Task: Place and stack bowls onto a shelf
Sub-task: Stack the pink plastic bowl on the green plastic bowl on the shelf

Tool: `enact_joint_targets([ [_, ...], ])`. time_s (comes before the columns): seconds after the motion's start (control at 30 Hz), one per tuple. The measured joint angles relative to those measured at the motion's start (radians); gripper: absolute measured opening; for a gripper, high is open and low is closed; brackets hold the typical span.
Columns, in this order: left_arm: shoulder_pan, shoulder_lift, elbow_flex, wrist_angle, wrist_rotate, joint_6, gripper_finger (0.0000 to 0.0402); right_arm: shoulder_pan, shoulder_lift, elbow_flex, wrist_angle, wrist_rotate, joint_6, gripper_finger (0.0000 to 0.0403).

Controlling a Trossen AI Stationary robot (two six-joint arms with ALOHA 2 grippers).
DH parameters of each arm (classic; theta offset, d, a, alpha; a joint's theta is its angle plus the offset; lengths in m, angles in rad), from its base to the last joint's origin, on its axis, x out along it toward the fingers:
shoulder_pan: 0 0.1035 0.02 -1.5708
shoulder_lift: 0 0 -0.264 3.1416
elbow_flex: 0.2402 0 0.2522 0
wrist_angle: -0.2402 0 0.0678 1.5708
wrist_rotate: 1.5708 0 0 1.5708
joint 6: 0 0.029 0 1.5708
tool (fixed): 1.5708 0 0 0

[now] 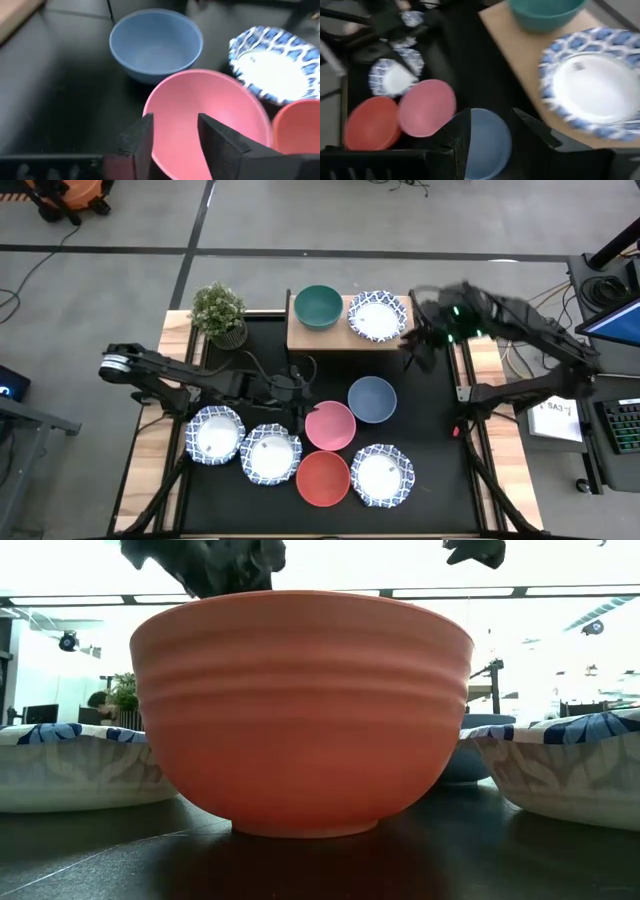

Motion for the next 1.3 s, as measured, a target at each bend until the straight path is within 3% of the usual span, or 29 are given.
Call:
enact_joint_targets([
  [0.2, 0.01, 0.107, 0.0, 0.027, 0.0, -0.017, 0.0176, 0.159, -0.166, -0.28, 0.159, 0.121, 0.144, 0.0129],
  [0.47, 0.025, 0.192, 0.0, 0.05, -0.001, -0.087, 0.0161, 0.258, -0.247, -0.495, 0.301, 0.155, 0.256, 0.0128],
  [0.77, 0.029, 0.234, 0.0, 0.045, -0.036, -0.16, 0.0135, 0.305, -0.233, -0.593, 0.445, 0.165, 0.27, 0.0128],
  [0.9, 0.029, 0.244, 0.0, 0.045, -0.036, -0.193, 0.0099, 0.33, -0.219, -0.618, 0.473, 0.174, 0.269, 0.0128],
  [1.1, 0.029, 0.245, 0.0, 0.046, -0.093, -0.242, 0.0012, 0.368, -0.208, -0.649, 0.495, 0.213, 0.27, 0.0128],
  [1.3, 0.03, 0.21, 0.0, 0.046, -0.105, -0.259, 0.0003, 0.393, -0.197, -0.656, 0.497, 0.225, 0.281, 0.0127],
])
